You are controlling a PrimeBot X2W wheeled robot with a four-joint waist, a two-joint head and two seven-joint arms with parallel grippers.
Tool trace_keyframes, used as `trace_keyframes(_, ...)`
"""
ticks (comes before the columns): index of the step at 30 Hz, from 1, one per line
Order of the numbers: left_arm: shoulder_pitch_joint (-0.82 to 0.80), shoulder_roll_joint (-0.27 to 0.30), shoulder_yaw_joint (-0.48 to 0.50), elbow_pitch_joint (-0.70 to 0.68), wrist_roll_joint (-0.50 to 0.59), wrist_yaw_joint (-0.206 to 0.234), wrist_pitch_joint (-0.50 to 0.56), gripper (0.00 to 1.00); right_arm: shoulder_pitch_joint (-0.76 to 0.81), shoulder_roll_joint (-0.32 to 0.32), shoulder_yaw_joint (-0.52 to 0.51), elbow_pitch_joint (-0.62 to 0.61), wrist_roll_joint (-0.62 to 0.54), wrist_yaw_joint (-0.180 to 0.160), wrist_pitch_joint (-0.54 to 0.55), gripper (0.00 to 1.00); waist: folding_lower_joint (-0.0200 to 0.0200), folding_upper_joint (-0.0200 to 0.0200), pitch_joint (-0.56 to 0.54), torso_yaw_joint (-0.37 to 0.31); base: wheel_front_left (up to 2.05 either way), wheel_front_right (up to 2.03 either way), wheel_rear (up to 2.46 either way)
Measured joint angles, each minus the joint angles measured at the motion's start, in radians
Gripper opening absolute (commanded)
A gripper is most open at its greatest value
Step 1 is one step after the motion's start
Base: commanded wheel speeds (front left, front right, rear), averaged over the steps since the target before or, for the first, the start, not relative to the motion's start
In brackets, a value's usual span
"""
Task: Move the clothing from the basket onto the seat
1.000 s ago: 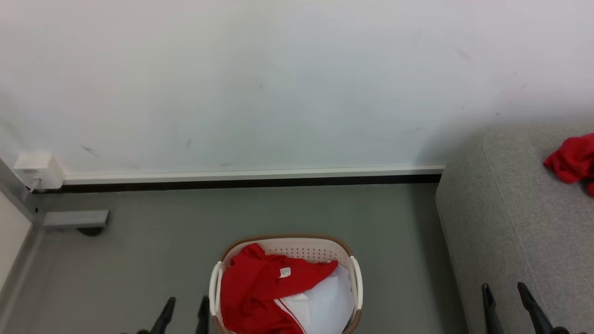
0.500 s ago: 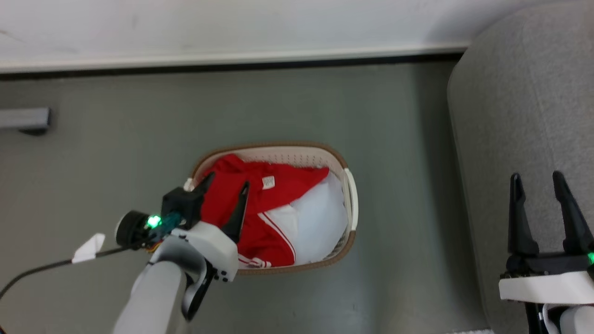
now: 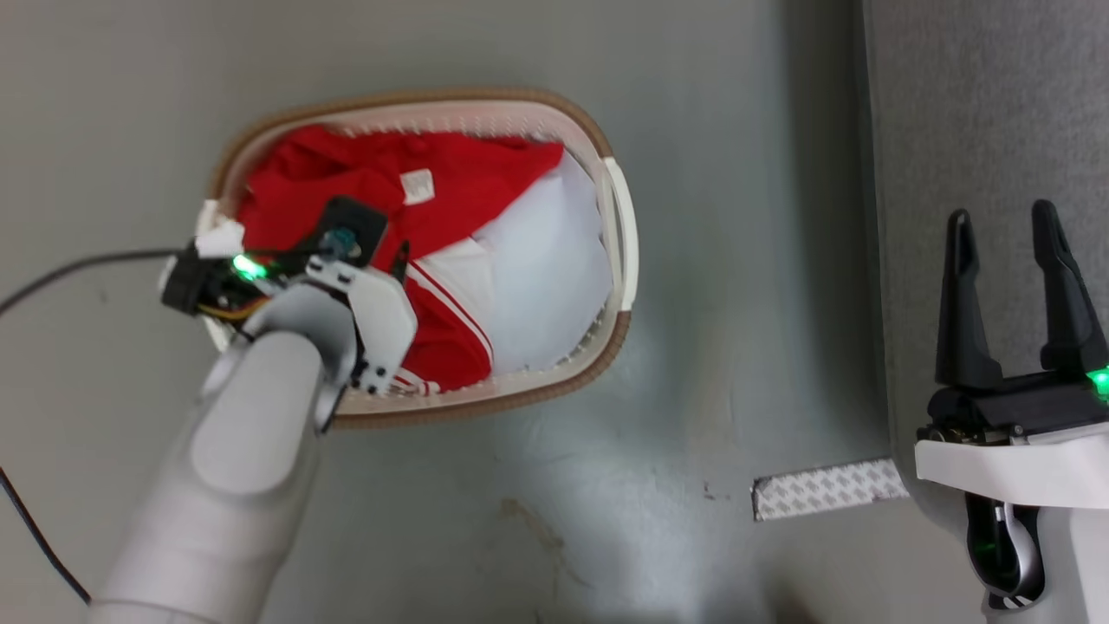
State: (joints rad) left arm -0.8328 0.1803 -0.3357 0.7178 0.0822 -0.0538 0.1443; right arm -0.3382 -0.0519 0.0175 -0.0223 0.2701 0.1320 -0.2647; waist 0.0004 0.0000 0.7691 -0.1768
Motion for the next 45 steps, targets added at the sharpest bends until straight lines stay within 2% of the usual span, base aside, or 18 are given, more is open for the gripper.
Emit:
trace_keyframes(6,-0.106,0.046,-0.021,0.055,0.052,0.032,0.032,1.0,-0.012,0.001,0.034,-0.001,0.035,0.0,0.0,1.0,-0.0001,0.0,0.068,-0.041,0.0,0.0,0.0)
trace_keyframes(10,-0.147,0.068,-0.031,0.072,0.066,0.035,0.046,1.0,-0.018,0.0,0.043,0.002,0.061,0.0,0.0,1.0,-0.0002,0.0,0.08,-0.059,0.0,0.0,0.0)
trace_keyframes(17,-0.174,0.119,-0.062,0.092,0.095,0.01,0.09,1.0,-0.024,0.0,0.07,0.011,0.107,0.0,0.0,1.0,-0.0003,0.0,0.088,-0.082,0.0,0.0,0.0)
trace_keyframes(32,-0.226,0.185,-0.124,0.079,0.107,-0.049,0.209,1.0,-0.031,0.0,0.117,0.026,0.183,0.0,0.0,1.0,-0.0003,0.0,0.133,-0.115,0.0,0.0,0.0)
trace_keyframes(45,-0.22,0.231,-0.161,-0.004,0.105,-0.06,0.29,1.0,-0.043,0.0,0.14,0.029,0.228,0.0,0.0,1.0,-0.0004,0.0,0.162,-0.131,0.0,0.0,0.0)
